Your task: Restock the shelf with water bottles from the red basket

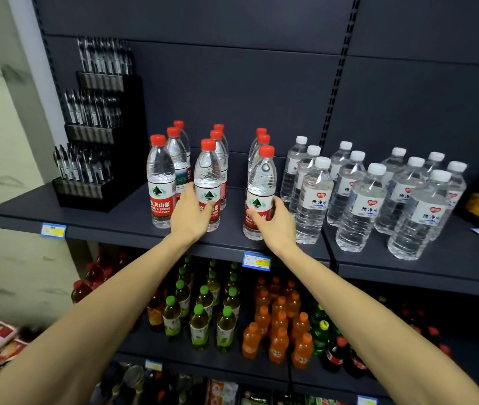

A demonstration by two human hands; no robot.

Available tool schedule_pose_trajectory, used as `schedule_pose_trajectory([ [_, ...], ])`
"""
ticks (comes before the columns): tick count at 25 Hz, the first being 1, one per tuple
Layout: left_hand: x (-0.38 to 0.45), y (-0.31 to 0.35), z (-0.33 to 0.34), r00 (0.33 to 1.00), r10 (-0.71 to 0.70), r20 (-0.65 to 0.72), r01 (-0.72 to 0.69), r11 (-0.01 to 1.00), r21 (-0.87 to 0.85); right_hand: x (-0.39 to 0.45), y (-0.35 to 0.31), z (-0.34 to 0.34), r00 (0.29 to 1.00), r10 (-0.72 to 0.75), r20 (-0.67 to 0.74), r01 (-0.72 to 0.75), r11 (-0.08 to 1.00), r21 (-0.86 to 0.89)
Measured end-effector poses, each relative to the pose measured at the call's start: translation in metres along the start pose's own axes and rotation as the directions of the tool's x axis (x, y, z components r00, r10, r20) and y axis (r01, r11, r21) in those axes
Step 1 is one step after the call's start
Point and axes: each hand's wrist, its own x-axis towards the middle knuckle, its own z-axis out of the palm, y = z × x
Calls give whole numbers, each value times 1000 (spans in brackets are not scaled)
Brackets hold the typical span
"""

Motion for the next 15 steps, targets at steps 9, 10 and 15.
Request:
schedule_pose_trajectory([
  [9,1,39,-33,983,70,-171,-67,998,21,-3,-31,-26,998,-50,-39,49,998,-33],
  [10,7,47,-40,974,77,-212,-80,997,-5,1,-39,-33,996,-58,-72,58,998,1],
  [15,31,98,-70,985,9,-173,-30,993,-117,23,-90,-72,997,-61,-56,68,988,137],
])
